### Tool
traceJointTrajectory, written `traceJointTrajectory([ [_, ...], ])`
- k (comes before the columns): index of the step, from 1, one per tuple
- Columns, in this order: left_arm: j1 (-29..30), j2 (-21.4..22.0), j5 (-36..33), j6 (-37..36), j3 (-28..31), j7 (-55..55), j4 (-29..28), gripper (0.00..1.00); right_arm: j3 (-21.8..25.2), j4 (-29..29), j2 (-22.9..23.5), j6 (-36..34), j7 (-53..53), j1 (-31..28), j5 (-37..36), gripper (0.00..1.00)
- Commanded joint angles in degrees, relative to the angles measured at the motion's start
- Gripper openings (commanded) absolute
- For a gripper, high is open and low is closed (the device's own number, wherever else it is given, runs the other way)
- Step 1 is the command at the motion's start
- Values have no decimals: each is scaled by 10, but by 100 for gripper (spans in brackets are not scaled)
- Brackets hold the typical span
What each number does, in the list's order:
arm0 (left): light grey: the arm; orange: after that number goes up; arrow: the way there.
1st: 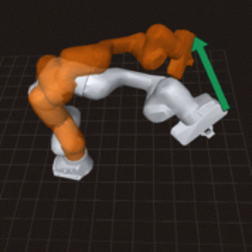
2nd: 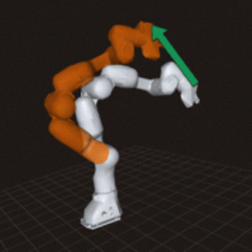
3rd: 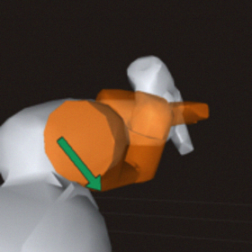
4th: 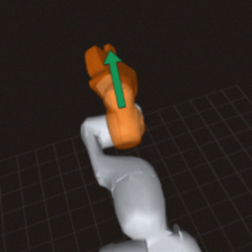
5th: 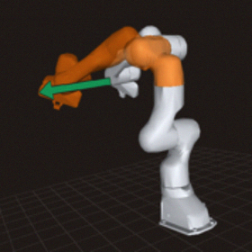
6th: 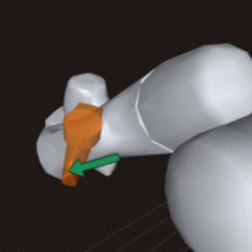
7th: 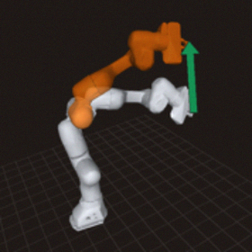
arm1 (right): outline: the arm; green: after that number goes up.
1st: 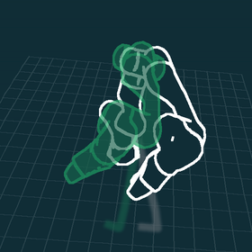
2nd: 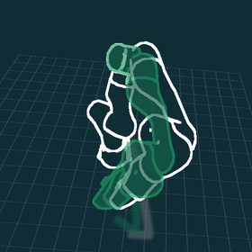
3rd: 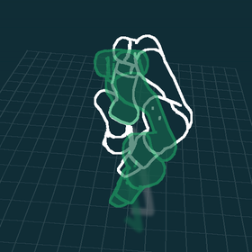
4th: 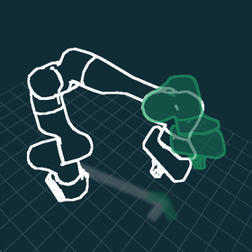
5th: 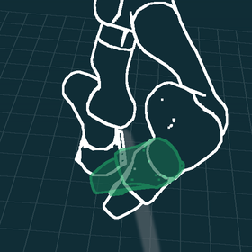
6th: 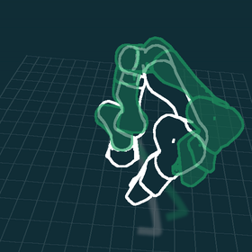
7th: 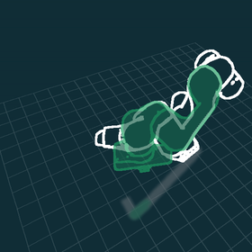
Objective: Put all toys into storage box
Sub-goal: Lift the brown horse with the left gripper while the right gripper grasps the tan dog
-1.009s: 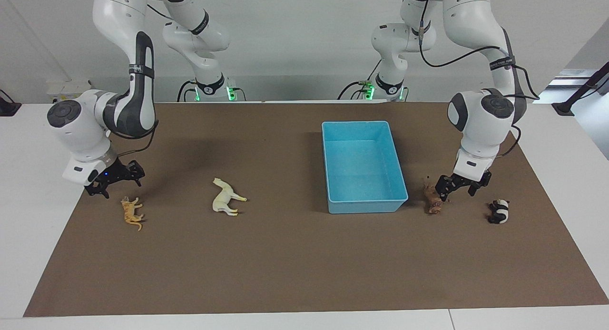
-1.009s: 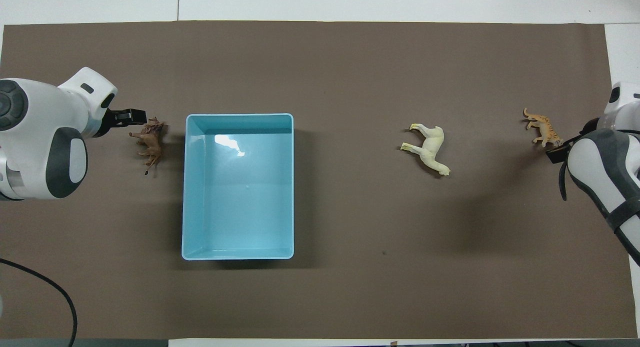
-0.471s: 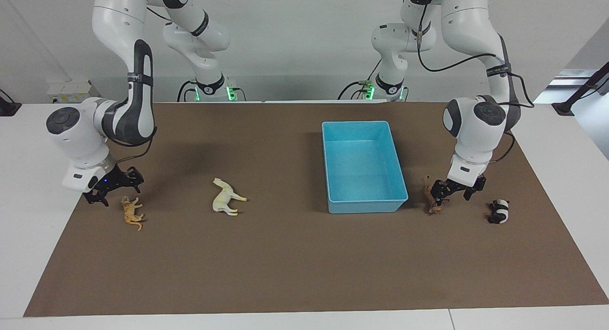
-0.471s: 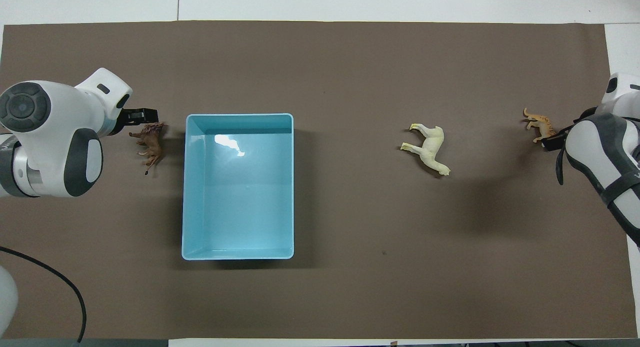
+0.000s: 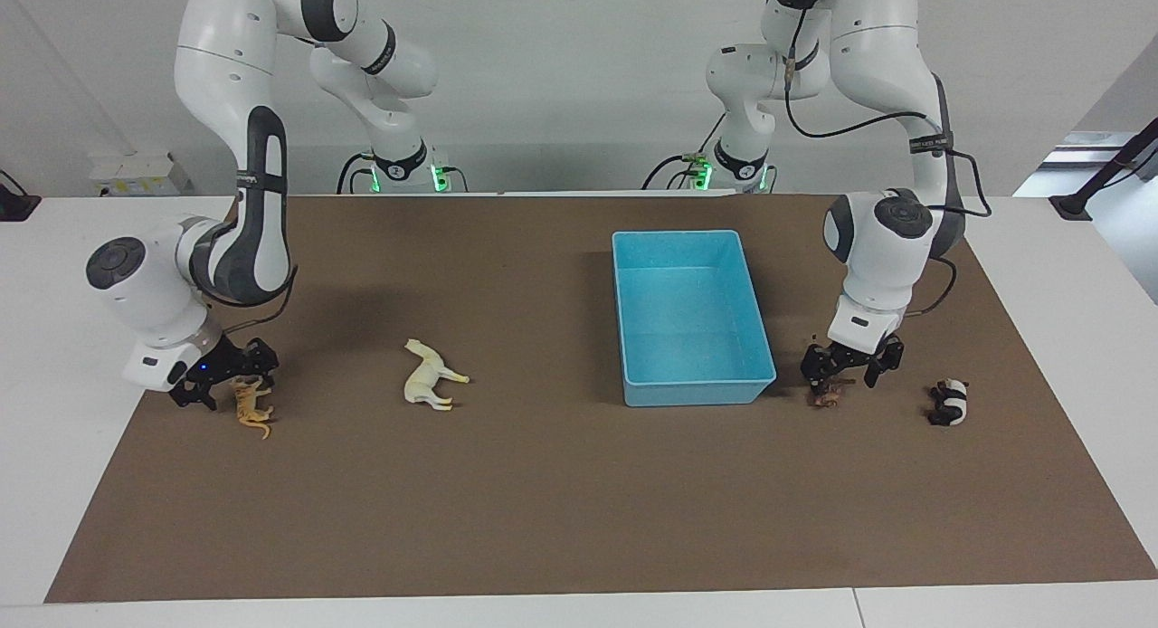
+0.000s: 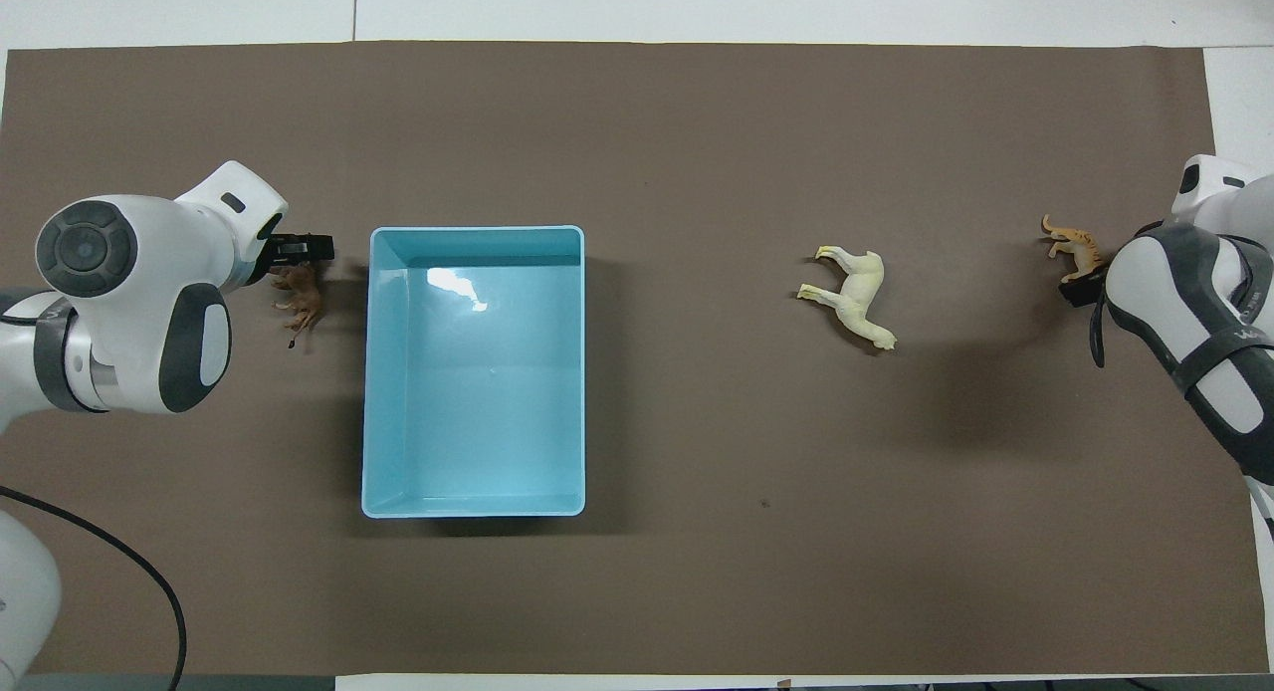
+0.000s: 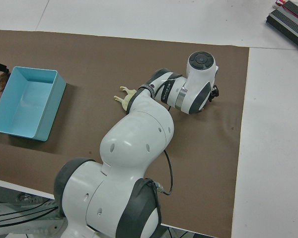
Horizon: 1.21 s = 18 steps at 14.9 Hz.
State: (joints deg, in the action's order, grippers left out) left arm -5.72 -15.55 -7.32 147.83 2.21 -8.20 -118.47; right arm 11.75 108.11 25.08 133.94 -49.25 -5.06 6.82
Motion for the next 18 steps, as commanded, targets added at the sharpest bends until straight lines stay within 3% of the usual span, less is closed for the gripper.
traceJointTrajectory([
  [1, -2, 11, -10, 17, 6, 12, -23, 100, -4, -4, 5, 7, -23, -5, 15, 74],
  [2, -3, 10, -10, 18, 6, 12, -23, 100, -4, -5, 5, 9, -23, -3, 15, 53],
  [4, 0, 10, -10, 19, 6, 12, -25, 100, -4, -6, 5, 10, -23, -2, 15, 2],
  [11, 3, -8, -10, 69, 6, 11, -40, 100, -4, -7, -7, -2, -37, 6, 8, 0],
  [18, 4, -18, -10, 89, 6, 11, -44, 98, -1, -7, -117, -122, 22, 15, -32, 0],
])
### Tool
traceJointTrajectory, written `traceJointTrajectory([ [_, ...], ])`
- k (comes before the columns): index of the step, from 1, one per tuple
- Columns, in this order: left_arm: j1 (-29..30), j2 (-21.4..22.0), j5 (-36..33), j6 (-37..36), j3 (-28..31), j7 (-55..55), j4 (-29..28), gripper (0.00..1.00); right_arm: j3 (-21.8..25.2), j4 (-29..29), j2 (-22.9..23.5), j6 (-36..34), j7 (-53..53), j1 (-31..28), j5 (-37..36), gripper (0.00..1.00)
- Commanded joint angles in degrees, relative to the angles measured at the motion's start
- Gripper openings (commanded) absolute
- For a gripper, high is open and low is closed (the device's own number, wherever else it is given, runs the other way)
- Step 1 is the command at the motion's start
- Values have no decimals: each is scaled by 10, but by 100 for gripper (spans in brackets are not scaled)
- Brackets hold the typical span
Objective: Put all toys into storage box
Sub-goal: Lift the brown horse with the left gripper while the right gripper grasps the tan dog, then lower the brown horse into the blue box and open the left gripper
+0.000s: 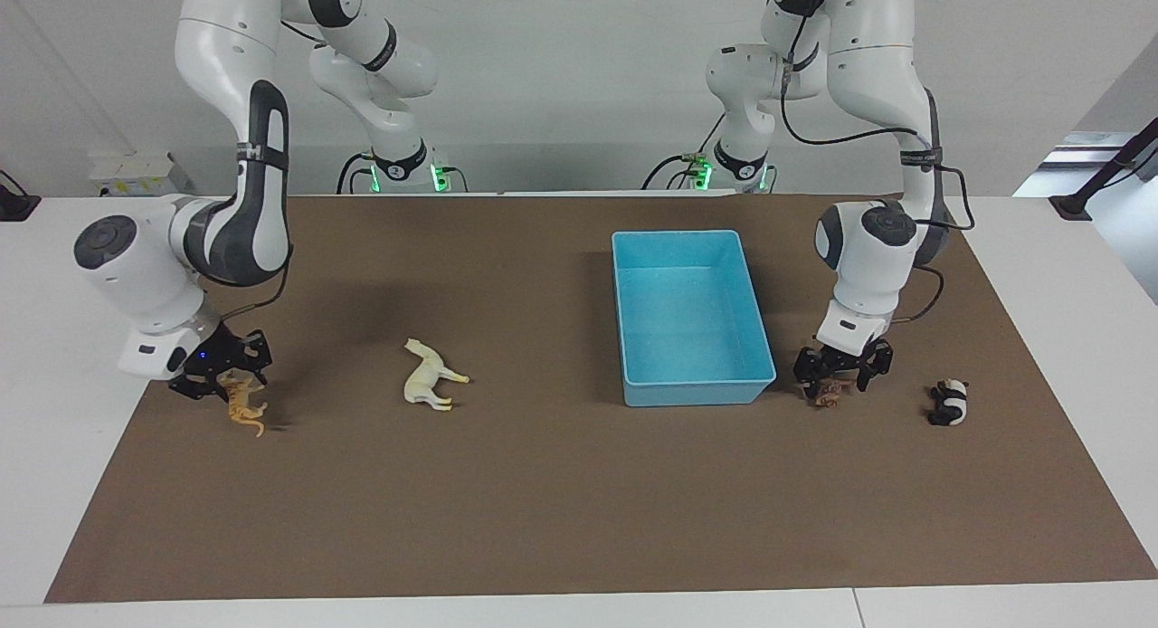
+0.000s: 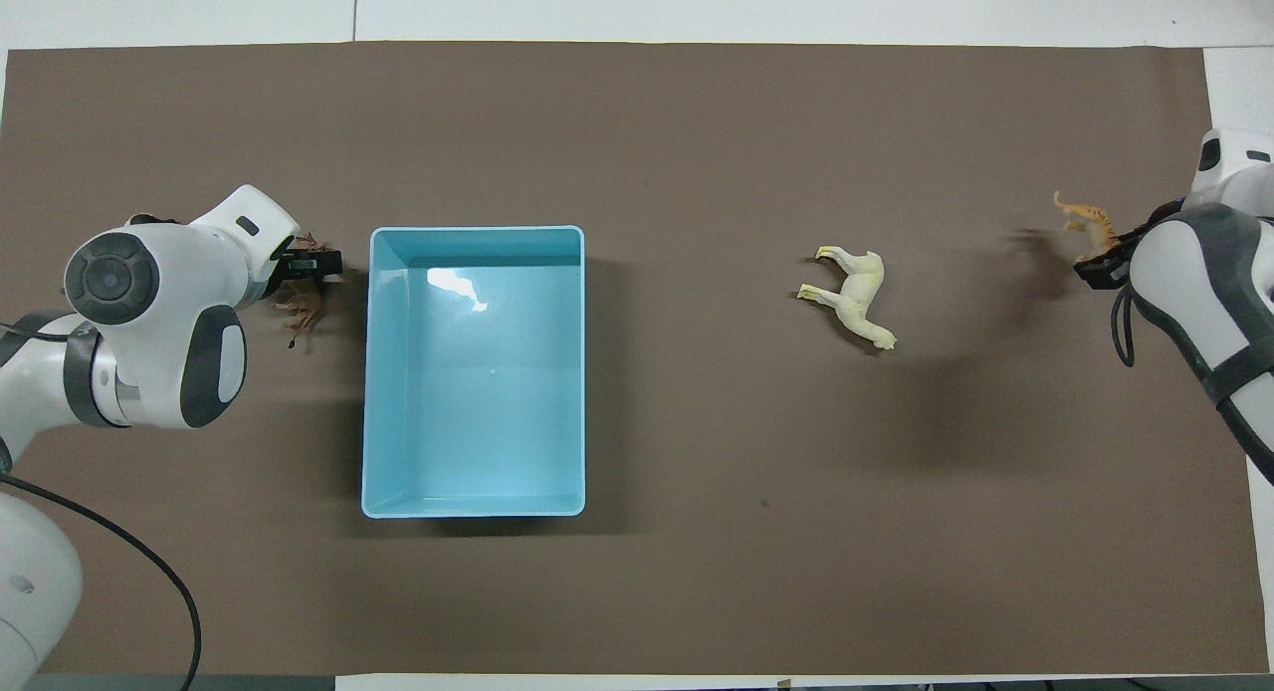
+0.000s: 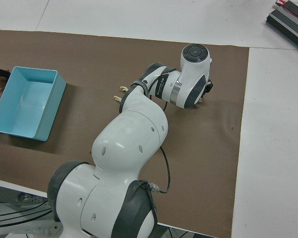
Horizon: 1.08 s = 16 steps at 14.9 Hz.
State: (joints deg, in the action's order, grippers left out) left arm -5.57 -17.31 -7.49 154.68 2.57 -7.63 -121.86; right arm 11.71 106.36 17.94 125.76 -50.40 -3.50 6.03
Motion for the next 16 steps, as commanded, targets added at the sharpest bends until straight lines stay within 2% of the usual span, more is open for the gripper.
traceJointTrajectory([
  [1, 3, -1, -9, 22, 2, 4, -9, 83, -2, 9, -65, -65, 61, 6, -41, 0],
  [2, 3, -1, -9, 23, 2, 2, -9, 66, -1, 6, -83, -99, 91, 18, -53, 0],
  [5, 3, -1, -9, 23, 2, 1, -8, 0, -2, -9, -136, -191, 227, 63, -60, 0],
  [8, 4, 1, -9, 4, 3, 3, 1, 0, -3, -39, -168, -264, 407, 138, -65, 0],
  [10, 4, 2, -9, -52, 3, 6, 31, 0, -5, -75, -168, -305, 491, 177, -69, 0],
  [13, 2, 6, -9, -154, 3, 8, 87, 0, -9, -104, -168, -336, 561, 211, -68, 0],
  [16, 0, 33, -9, -205, 2, 6, 106, 0, -9, -117, -168, -342, 580, 221, -67, 0],
])
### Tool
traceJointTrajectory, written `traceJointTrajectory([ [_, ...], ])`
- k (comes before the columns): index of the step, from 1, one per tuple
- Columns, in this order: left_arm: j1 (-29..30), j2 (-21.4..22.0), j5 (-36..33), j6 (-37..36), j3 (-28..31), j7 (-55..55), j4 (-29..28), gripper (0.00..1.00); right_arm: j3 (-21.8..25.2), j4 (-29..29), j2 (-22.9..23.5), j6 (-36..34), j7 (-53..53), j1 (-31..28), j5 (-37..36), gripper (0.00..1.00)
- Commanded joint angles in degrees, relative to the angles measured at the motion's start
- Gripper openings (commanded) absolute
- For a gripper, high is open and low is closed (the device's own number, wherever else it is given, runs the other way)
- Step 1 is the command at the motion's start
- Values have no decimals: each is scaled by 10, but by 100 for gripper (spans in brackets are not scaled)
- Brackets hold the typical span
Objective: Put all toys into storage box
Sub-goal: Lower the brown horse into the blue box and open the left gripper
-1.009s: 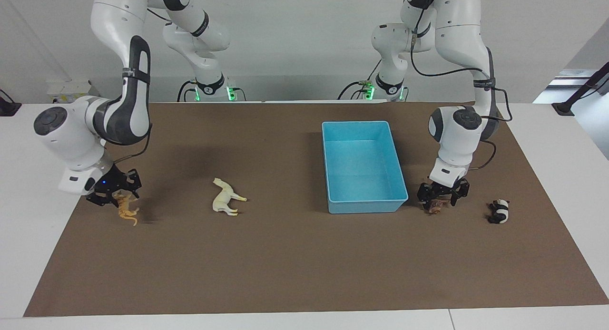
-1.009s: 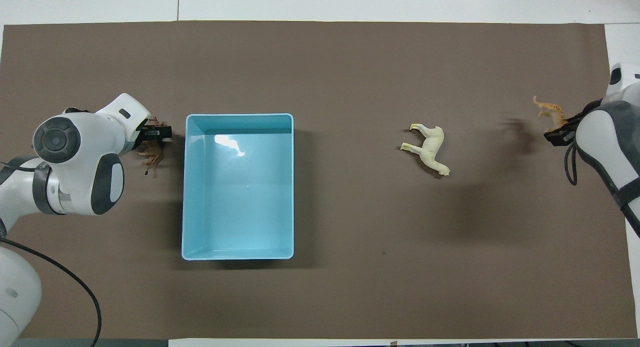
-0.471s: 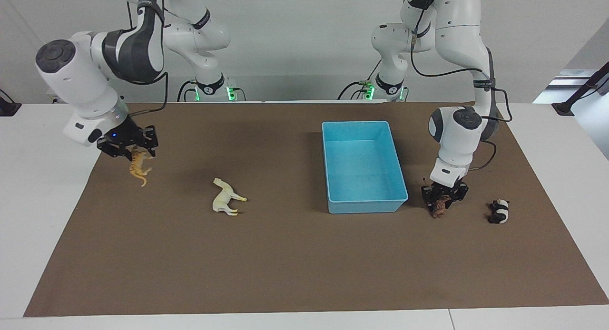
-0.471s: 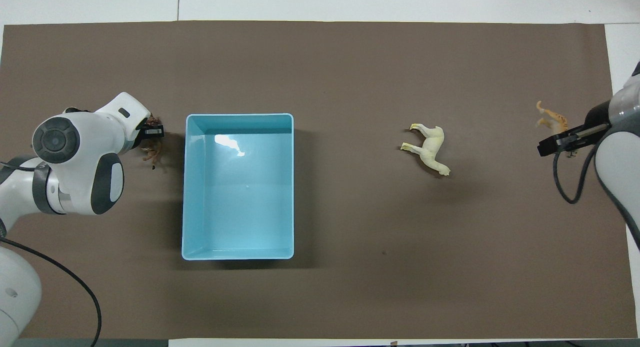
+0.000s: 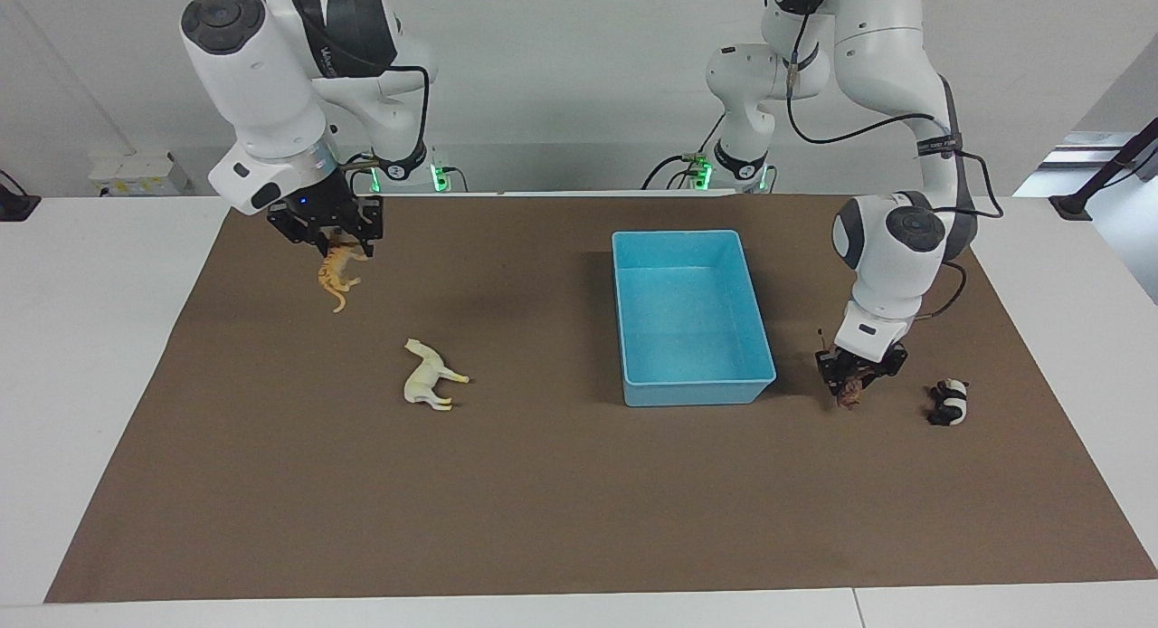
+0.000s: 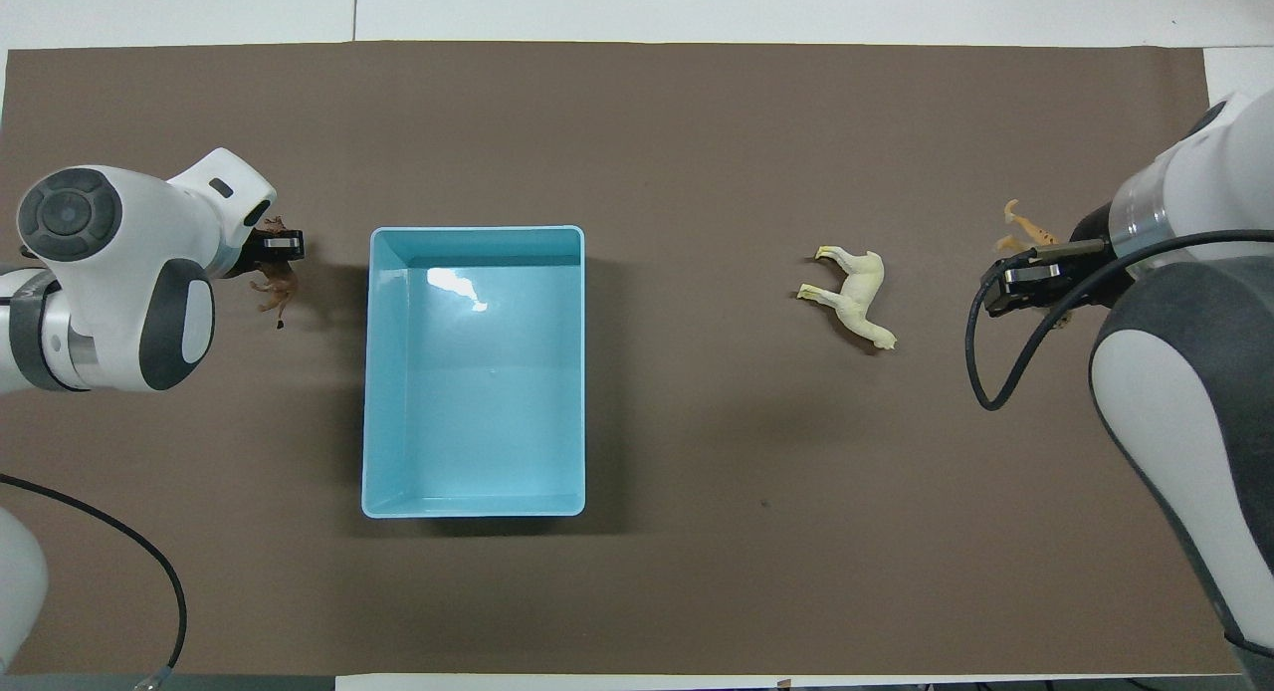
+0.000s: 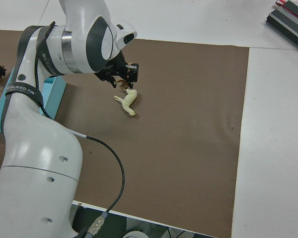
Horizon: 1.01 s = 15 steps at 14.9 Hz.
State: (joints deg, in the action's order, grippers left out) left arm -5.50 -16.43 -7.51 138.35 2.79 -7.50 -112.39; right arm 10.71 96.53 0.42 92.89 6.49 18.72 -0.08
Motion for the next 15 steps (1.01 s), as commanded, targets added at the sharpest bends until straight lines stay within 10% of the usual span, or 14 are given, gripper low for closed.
traceJointTrajectory([
  [1, -4, 37, -6, -66, -1, 1, 22, 0, 1, -21, 7, -15, 12, 0, -5, 0],
  [5, -20, 67, 9, -234, -16, -14, 116, 0, 1, -23, 7, -18, 12, 0, -5, 0],
  [11, -148, 94, 10, -242, -46, -306, 116, 0, 1, -19, 4, -20, 10, -2, -6, 0],
  [12, -159, 97, 10, -240, -47, -322, 104, 27, 2, -13, -1, -19, 6, -4, -6, 0],
  [13, -162, 102, 10, -240, -47, -325, 99, 99, 2, -9, -2, -19, 5, -7, -6, 0],
  [15, -159, 105, 10, -250, -47, -317, 95, 100, 2, -10, -2, -21, 5, -9, -6, 0],
])
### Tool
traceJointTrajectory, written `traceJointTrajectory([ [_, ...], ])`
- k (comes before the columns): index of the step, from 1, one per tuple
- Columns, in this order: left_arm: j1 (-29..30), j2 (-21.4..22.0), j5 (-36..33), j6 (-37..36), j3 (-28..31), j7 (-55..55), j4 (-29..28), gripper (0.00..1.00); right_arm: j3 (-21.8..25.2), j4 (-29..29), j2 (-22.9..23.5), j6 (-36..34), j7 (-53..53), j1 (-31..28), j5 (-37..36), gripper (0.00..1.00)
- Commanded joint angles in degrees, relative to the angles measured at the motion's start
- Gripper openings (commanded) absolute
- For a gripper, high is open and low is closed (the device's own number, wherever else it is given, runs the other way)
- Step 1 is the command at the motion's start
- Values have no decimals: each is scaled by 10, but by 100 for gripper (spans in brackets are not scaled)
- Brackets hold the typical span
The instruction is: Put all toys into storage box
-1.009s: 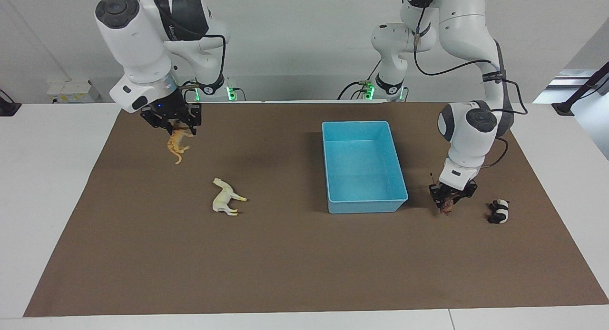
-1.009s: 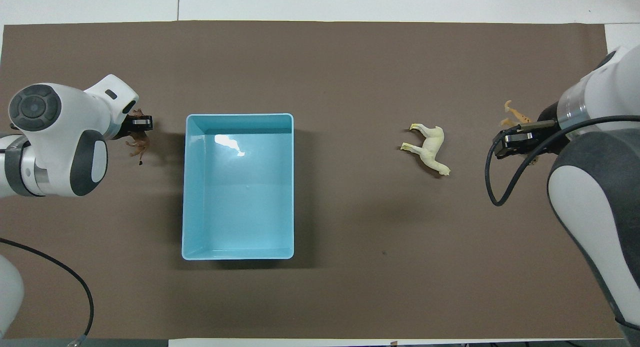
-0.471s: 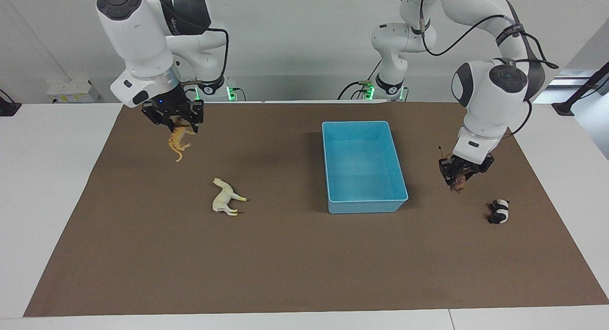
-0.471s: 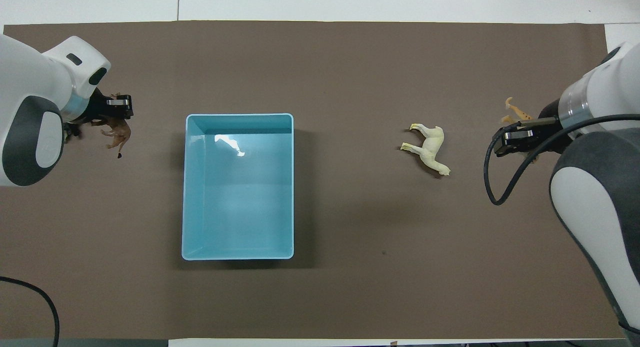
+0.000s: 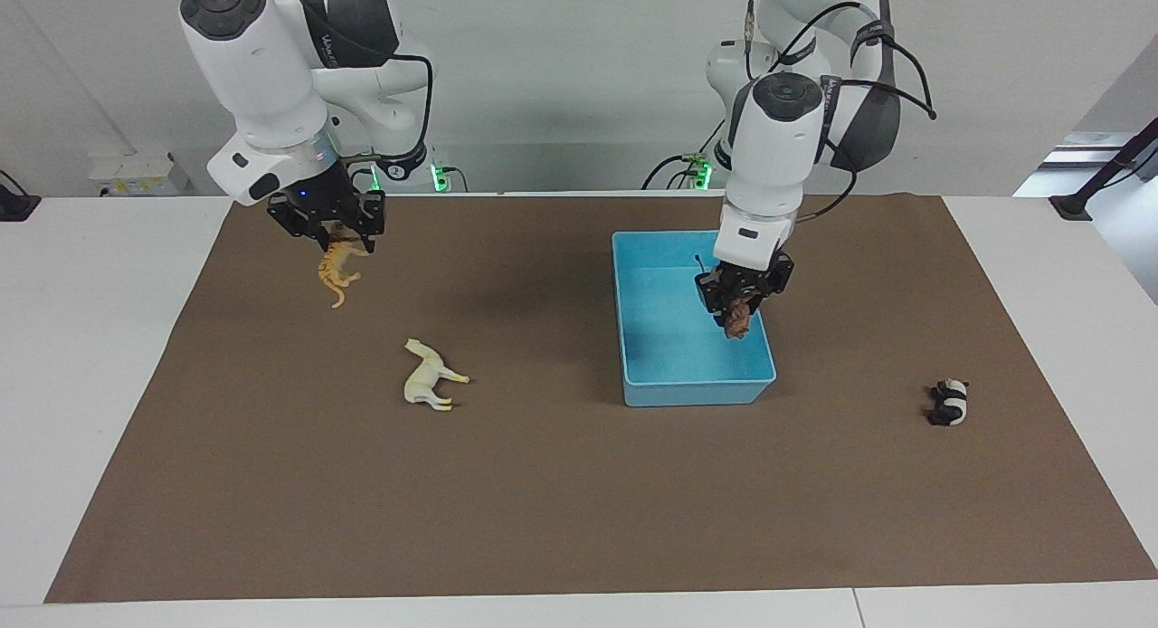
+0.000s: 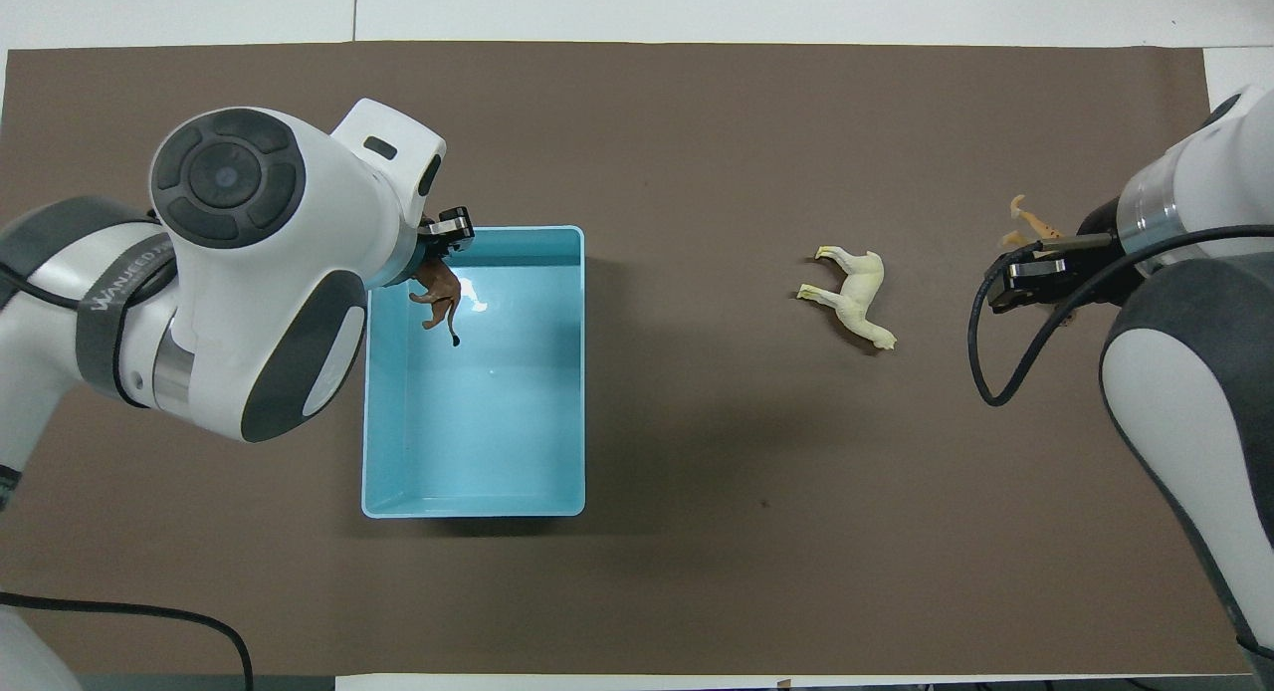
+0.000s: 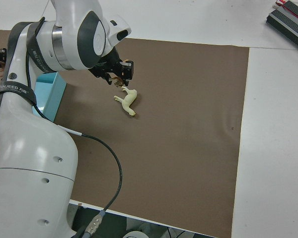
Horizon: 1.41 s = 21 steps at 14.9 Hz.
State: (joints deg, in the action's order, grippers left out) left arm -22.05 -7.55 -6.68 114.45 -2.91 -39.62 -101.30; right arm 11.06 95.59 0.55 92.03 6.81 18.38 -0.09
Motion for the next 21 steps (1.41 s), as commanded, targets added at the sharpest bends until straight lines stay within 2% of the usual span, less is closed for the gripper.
traceJointTrajectory([
  [1, 8, 18, 2, -12, 10, 7, -21, 100, -2, 0, -4, -12, 2, -5, -6, 0],
  [5, 23, 21, 2, -12, 14, 53, -23, 100, -2, 0, -4, -11, 7, -5, -6, 0],
  [7, 79, 20, 2, -8, 13, 154, -23, 100, -3, -3, -3, -9, 53, 11, -6, 0],
  [10, 181, 15, 2, 1, 13, 352, -22, 100, -11, -6, -3, 0, 229, 93, -5, 0],
  [13, 259, -6, 3, 62, 12, 500, -22, 100, -12, -18, 3, 24, 398, 200, -4, 0],
  [14, 277, -16, 3, 80, 13, 540, -22, 100, -12, -28, 16, 28, 459, 237, -4, 0],
  [15, 304, -32, 2, 100, 12, 599, -20, 100, -12, -55, 48, 36, 519, 275, -4, 0],
  [17, 342, -65, 2, 145, 12, 695, -13, 100, -12, -139, 136, 46, 569, 327, 1, 0],
  [19, 358, -96, 0, 171, 13, 733, -7, 100, -12, -199, 197, 64, 605, 350, 2, 0],
  [21, 359, -119, -2, 175, 14, 739, -5, 100, -12, -245, 236, 83, 610, 356, 17, 0],
])
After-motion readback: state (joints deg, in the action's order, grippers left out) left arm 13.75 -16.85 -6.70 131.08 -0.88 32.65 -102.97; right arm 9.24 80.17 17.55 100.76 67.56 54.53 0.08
